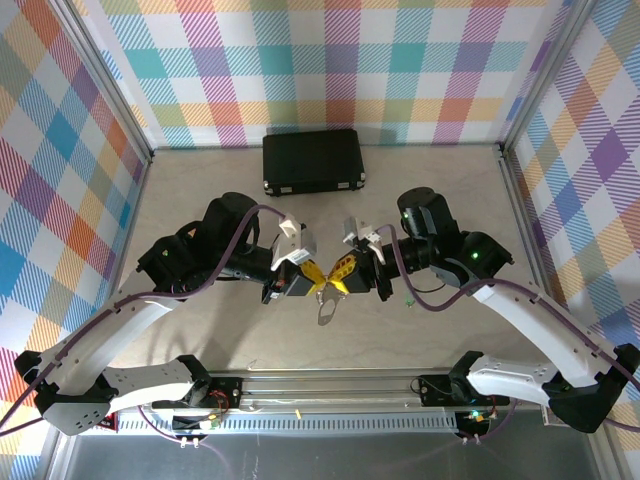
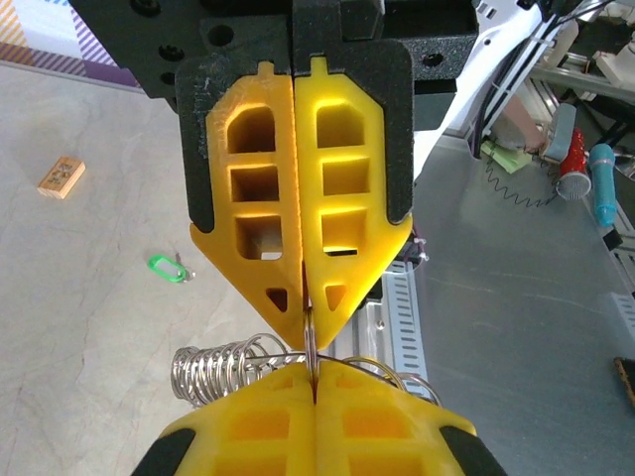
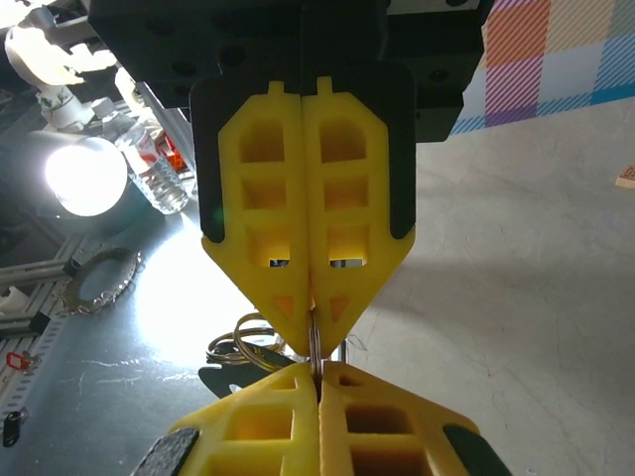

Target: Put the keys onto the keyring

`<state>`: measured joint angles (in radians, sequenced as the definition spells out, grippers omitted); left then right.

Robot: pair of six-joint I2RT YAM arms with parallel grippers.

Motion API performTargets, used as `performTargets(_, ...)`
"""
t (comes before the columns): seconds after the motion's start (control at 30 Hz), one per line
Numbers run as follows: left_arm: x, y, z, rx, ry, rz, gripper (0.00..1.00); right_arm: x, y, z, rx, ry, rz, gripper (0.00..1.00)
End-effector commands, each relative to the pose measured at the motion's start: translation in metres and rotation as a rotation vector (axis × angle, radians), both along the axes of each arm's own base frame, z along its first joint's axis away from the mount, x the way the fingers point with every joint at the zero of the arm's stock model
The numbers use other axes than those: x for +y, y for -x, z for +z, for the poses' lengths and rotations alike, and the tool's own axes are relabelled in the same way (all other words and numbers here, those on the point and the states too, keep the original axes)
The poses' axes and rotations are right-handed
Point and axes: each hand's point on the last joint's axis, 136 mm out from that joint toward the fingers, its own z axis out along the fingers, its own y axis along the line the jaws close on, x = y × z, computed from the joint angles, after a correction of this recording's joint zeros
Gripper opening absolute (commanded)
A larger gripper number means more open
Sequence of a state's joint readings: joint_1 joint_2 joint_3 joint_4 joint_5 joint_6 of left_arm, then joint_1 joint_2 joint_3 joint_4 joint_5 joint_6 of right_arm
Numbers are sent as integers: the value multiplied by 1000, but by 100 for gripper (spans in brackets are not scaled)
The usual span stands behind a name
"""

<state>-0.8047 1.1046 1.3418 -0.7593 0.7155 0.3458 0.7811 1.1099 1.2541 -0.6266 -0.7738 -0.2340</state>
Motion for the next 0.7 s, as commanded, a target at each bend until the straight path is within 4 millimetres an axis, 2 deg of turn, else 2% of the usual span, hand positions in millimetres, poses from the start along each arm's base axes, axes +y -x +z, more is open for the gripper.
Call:
performTargets(0.0, 0, 5, 7, -36, 12, -26, 0, 0, 4, 16, -56, -29, 16, 0)
performTargets(0.1, 1, 2, 6, -36, 15, -3, 1, 0, 4, 18, -64, -34, 13, 0)
performTargets(0.2, 5, 0, 7, -34, 48, 46, 33, 0, 3, 25, -79, -79, -7, 0)
performTargets(0.3, 13, 1, 24, -49, 166, 116, 54, 1, 2, 37, -79, -169, -38, 0)
performTargets(0.43, 26, 0, 34, -69, 314, 201, 59, 2, 0, 57, -32, -336, -73, 0)
performTargets(0.5, 28, 0, 46, -87, 378, 213, 59, 1, 1, 66, -19, -412, -84, 0)
performTargets(0.67, 23, 2, 61, -81, 429, 184, 55, -3, 6, 81, -8, -504, -67, 0)
